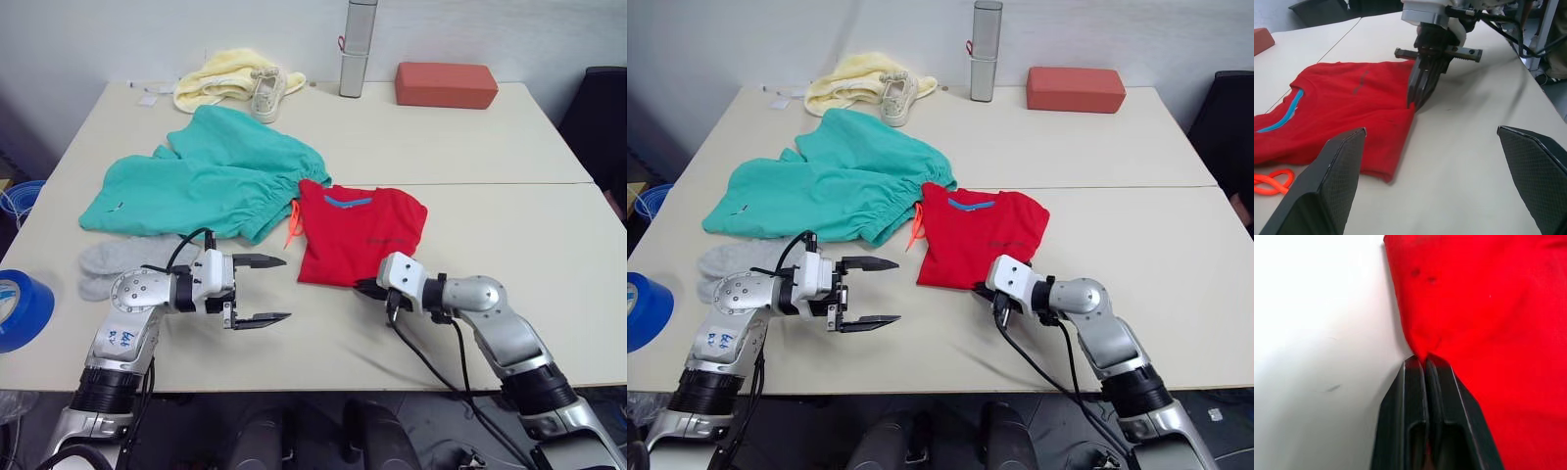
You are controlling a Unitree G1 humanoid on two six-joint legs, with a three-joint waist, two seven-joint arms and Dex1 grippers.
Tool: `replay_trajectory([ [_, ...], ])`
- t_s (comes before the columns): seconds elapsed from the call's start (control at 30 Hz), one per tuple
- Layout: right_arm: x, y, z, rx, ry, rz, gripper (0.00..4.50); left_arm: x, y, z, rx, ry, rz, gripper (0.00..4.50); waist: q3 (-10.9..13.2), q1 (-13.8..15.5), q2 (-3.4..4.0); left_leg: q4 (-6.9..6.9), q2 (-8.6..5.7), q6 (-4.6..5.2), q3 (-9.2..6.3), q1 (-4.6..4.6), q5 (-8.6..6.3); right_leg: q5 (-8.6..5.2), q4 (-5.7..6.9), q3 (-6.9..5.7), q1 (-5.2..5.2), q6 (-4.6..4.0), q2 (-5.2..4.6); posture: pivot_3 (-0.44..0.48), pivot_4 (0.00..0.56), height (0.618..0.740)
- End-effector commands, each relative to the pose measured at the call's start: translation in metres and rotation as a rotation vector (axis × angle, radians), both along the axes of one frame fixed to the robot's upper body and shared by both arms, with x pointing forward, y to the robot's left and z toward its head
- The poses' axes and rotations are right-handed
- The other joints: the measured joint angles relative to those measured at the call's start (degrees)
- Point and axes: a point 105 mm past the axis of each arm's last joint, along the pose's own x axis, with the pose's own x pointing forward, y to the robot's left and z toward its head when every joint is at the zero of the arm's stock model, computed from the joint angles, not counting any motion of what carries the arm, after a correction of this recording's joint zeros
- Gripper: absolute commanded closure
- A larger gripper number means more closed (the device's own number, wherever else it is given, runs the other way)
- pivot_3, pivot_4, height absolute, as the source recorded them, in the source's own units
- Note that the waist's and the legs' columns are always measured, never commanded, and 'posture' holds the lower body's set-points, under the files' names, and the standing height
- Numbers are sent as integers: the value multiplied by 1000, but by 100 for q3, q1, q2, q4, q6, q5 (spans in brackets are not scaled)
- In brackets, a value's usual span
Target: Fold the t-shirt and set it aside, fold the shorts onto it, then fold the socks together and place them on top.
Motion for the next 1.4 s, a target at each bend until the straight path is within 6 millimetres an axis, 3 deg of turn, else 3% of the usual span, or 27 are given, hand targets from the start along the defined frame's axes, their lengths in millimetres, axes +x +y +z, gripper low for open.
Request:
replay_trajectory([
  [0.03,-28,0,10,33,37,38,4439,-8,2,10,-17,-35,-4,0,0,0,0,-1,0,1,-1,-1,-1,0,-4,0,0,0,0,0,150,740],
  [0.2,-71,-5,4,22,107,58,4439,-18,11,4,-12,11,17,0,-1,5,-2,-5,1,-1,-3,-1,-9,0,-13,1,1,0,-2,0,150,740],
  [0.5,-88,2,2,118,119,23,4439,-30,17,-1,2,69,35,0,-4,12,-7,-4,4,-35,-7,3,-29,-4,-10,0,2,-8,-1,0,150,740],
  [0.6,-91,-5,3,128,126,37,3849,-30,22,-2,8,81,48,0,-4,17,-8,-3,3,-35,-7,3,-29,-4,-13,-1,4,-7,-2,0,150,740],
  [0.77,-107,-10,31,286,156,168,2126,-27,21,0,-12,119,68,0,-5,19,-9,-4,4,-31,-10,5,-30,-5,-13,-3,7,-8,0,0,150,740],
  [0.87,-115,-19,44,357,206,214,2126,-27,15,2,-26,152,65,0,-5,22,-9,-4,4,-15,-12,10,-25,-4,-17,-5,17,-8,0,0,150,740],
  [1.0,-80,-32,57,465,188,89,2126,-31,-14,5,-18,138,-55,0,-7,22,-13,-3,4,-19,-16,25,-37,-4,-19,-2,31,-8,-3,0,150,740],
  [1.1,-65,-26,42,406,144,92,3069,-18,-27,-1,13,99,-50,630,-8,29,-13,-8,2,-25,-15,32,-37,-6,-20,-2,34,-11,-5,0,150,740],
  [1.23,-42,-16,25,393,78,48,4475,-4,-52,-13,17,96,-41,1930,-8,23,-13,-13,4,-8,-4,28,-17,-9,-16,-3,26,-16,8,0,150,740],
  [1.4,-19,-12,7,376,2,-24,4500,18,-73,-42,76,37,4,3635,-8,16,-15,-5,3,0,17,31,-16,-5,-11,-4,25,-8,15,0,150,740],
])
